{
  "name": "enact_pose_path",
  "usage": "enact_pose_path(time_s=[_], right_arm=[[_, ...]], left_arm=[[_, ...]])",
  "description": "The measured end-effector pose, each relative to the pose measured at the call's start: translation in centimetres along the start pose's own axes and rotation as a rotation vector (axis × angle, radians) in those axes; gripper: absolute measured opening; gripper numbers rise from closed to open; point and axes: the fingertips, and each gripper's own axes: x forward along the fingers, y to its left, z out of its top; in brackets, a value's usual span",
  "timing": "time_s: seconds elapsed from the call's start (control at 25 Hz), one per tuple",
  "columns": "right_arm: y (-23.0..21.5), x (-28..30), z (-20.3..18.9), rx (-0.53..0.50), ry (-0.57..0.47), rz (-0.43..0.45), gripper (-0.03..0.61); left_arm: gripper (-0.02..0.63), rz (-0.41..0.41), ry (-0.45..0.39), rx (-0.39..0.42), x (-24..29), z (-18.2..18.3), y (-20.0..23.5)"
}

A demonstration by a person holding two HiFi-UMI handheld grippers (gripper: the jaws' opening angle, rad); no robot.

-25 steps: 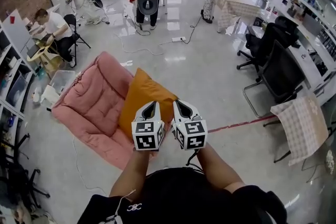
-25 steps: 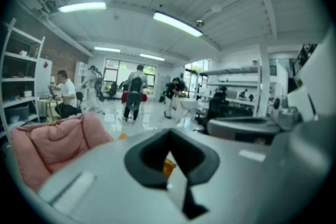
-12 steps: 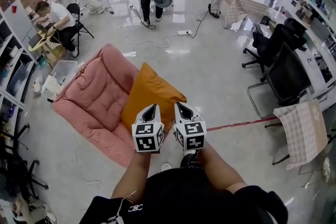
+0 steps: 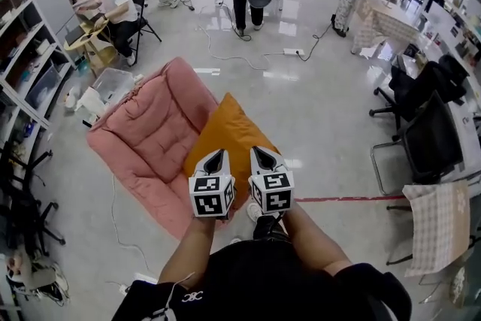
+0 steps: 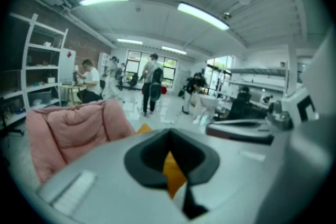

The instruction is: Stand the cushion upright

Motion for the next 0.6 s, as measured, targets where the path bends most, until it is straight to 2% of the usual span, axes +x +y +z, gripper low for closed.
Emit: enact_pose_path(time_s=[0.24, 0.6], right_arm=[[-2.0, 4.1, 1.0, 0.009, 0.012, 0.05, -0.003], [-5.3, 9.8, -2.2, 0.051, 0.124, 0.063, -0.003]], left_arm=[[-0.005, 0.052, 0.005, -0.023, 3.2, 1.2, 1.5], [-0.005, 0.111, 0.057, -0.048, 6.5, 0.1, 3.9]])
